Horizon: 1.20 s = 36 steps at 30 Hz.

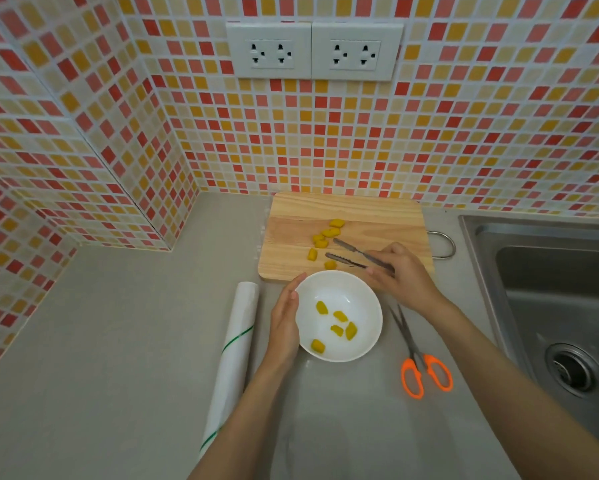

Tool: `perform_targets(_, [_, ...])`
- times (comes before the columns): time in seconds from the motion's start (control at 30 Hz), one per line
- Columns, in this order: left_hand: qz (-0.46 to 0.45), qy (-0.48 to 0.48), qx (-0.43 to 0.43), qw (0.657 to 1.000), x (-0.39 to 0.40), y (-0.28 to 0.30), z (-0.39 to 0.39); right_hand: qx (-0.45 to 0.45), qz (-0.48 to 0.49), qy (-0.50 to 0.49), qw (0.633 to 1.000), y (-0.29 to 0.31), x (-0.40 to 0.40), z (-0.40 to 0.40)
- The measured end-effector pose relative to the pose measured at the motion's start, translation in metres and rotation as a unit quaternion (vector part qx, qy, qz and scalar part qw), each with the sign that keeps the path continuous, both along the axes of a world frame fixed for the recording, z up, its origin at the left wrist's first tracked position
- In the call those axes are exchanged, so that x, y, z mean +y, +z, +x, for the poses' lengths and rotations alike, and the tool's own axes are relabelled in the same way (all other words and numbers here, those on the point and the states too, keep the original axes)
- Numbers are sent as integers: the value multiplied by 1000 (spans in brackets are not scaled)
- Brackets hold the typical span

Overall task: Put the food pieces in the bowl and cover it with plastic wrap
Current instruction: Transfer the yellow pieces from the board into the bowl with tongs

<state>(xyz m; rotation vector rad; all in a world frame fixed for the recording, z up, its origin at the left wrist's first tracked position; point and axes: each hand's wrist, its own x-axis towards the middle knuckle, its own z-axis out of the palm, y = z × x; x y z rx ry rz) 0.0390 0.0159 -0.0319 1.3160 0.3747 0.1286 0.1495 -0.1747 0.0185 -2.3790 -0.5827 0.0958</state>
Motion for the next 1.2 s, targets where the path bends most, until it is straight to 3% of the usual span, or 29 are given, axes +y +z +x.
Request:
perform_targets(0.13, [-6, 7, -1, 1000, -1, 2, 0, 40, -67, 45, 996, -20, 9, 21])
perform_targets(0.27, [-11, 10, 2, 1000, -1, 0, 0, 0, -83, 51, 995, -29, 23, 30])
perform_targets(0.67, [-5, 8, 1, 1000, -1, 0, -2, -11, -33, 40, 999, -30, 37, 23])
perform_targets(0.93, [-4, 8, 3, 1000, -1, 0, -1, -29, 44, 56, 997, 10, 4, -12])
perform_targets(1.1, [-9, 8, -1, 1000, -1, -1, -1, -14, -40, 165, 985, 23, -15, -40])
perform_targets(1.2, [-1, 5, 0, 1000, 0, 0, -1, -14, -28, 155, 987, 24, -17, -33])
